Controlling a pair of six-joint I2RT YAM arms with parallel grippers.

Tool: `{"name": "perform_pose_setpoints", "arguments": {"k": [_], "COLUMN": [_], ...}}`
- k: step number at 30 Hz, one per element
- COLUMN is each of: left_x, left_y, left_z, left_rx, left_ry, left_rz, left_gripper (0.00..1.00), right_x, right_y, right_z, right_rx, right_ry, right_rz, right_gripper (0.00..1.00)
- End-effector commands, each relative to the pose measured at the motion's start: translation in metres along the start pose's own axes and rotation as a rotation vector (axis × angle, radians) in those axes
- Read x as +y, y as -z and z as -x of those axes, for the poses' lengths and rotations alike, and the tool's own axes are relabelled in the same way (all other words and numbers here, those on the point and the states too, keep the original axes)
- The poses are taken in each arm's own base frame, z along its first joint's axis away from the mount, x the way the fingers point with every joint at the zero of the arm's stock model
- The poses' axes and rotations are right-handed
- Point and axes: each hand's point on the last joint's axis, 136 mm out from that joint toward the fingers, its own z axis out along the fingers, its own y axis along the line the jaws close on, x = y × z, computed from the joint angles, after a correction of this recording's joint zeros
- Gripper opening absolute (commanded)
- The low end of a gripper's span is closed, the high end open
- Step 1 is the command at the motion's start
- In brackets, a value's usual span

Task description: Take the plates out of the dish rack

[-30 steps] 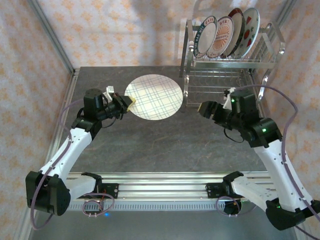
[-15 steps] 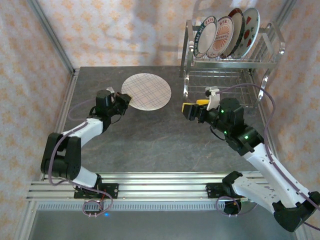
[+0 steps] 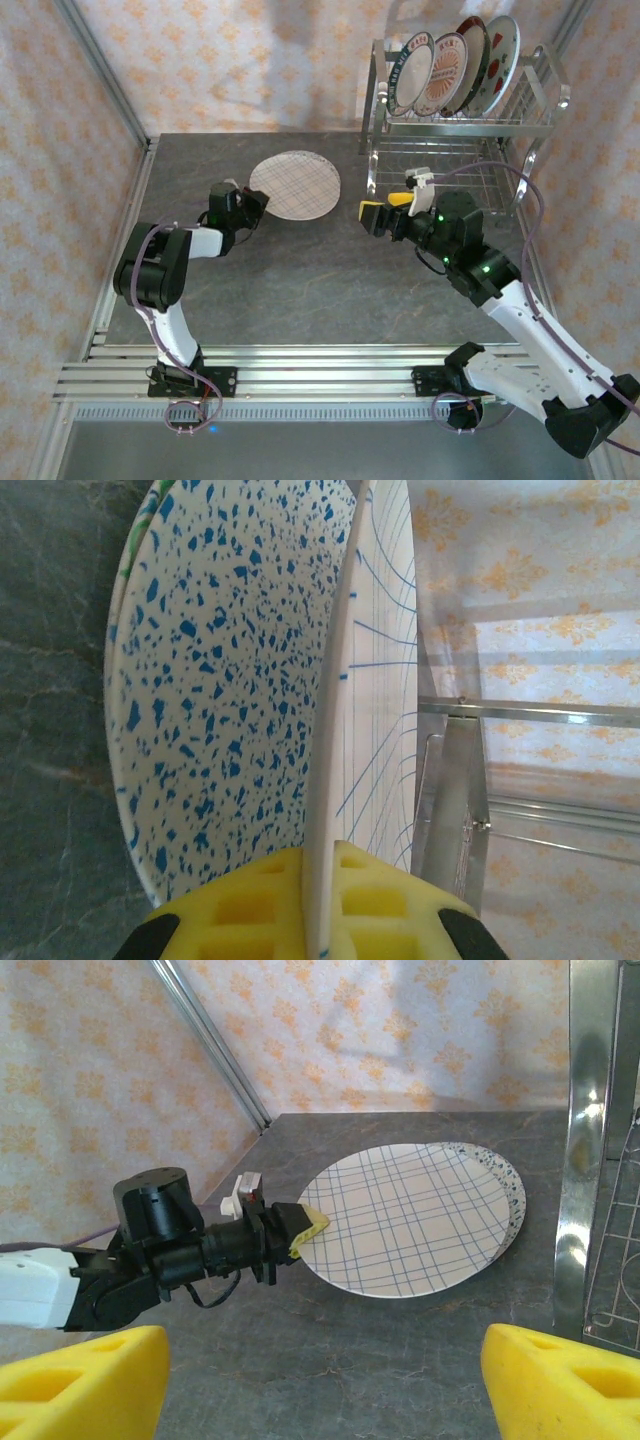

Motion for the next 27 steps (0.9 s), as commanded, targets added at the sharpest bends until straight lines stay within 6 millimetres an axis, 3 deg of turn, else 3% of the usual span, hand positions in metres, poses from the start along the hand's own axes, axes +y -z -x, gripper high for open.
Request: {"name": "perform_pose_setpoints", "arguments": {"k": [1, 7, 10, 11, 27], "left_x": [-0.050, -0.044, -0.050, -0.038, -0.019], "left_y": [-0.002, -0.013, -0.014, -0.021, -0.036], "left_z": [0.021, 0.026, 0.030, 0.028, 0.029], "left_rx": [-0.059, -0.051, -0.054, -0.041, -0.014], "left_ry": [-0.062, -0.058, -0.063, -0.056, -0.057], "left_rz": [-0.153, -0.138, -0.145, -0.118, -0.052], "left_gripper": [0.00, 0.00, 0.00, 0.00, 0.00], "right_x": [0.009, 0.007, 0.007, 0.008, 0.004], "right_y": [0.004, 0.002, 0.002, 0.002, 0.003], "right_z": [0.017, 0.018, 0.019, 0.019, 0.015], "right_rx": [-0.053, -0.050, -0.051, -0.049, -0.032], "right_ry": [0.020, 0.009, 0.008, 0.008, -0.007], "right_rz": [0.023, 0.014, 0.010, 0.011, -0.007], "right_gripper": [0.81, 0.82, 0.82, 0.82, 0.83]}}
